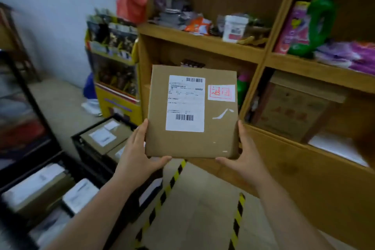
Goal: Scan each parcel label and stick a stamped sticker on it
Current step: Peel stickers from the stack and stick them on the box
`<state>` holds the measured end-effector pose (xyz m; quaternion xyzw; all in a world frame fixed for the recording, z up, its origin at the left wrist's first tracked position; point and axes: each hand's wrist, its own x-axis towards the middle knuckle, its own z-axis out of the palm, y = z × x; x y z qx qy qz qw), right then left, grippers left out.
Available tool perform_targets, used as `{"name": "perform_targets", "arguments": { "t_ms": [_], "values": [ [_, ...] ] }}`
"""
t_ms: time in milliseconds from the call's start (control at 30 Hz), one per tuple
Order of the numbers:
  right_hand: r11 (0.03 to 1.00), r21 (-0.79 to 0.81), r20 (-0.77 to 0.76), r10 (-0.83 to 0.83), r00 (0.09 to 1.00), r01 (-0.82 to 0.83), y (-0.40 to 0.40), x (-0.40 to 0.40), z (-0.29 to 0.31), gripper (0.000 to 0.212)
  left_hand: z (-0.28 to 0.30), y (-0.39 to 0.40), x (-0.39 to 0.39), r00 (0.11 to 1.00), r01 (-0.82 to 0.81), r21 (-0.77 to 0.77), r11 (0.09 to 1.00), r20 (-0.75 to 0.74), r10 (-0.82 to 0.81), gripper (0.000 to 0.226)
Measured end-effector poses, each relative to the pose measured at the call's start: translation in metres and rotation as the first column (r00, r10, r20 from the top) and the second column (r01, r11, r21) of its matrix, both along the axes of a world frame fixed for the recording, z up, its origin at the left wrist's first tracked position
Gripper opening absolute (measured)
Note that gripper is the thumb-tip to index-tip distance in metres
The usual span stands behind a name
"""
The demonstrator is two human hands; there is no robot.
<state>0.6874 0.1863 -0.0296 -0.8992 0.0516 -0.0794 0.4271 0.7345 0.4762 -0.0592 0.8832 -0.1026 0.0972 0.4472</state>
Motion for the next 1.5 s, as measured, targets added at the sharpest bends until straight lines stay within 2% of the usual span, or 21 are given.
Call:
{"name": "perform_targets", "arguments": {
  "t_ms": [200, 400, 633, 900, 1133, 1200, 1500],
  "values": [
    [0.937, 0.062, -0.112, 0.348, 0.931, -0.343, 0.063, 0.156, -0.050, 0.126, -0.051, 0.067, 0.061, 0.954, -0.275, -0.002, 0.961, -0.126, 0.273, 0.119],
    [0.833, 0.097, -0.227, 0.552, 0.803, -0.545, 0.101, 0.284, -0.091, 0.124, -0.089, 0.083, 0.118, 0.856, -0.476, -0.014, 0.879, -0.239, 0.459, 0.120],
    [0.777, 0.089, -0.385, 0.604, 0.698, -0.623, 0.152, 0.389, -0.154, 0.121, -0.141, 0.105, 0.184, 0.733, -0.613, 0.065, 0.787, -0.323, 0.598, 0.117],
    [0.732, 0.038, -0.527, 0.593, 0.609, -0.680, 0.217, 0.498, -0.236, 0.116, -0.230, 0.148, 0.275, 0.612, -0.679, 0.080, 0.730, -0.489, 0.622, 0.116],
    [0.710, 0.061, -0.578, 0.598, 0.555, -0.702, 0.260, 0.575, -0.308, 0.106, -0.298, 0.179, 0.343, 0.493, -0.735, 0.085, 0.673, -0.615, 0.616, 0.114],
    [0.692, 0.068, -0.593, 0.608, 0.528, -0.719, 0.268, 0.594, -0.328, 0.108, -0.314, 0.184, 0.359, 0.485, -0.735, 0.069, 0.675, -0.642, 0.594, 0.116],
    [0.630, 0.043, -0.542, 0.667, 0.512, -0.775, 0.303, 0.657, -0.373, 0.109, -0.356, 0.207, 0.406, 0.436, -0.776, 0.113, 0.620, -0.614, 0.658, 0.117]
  ]
}}
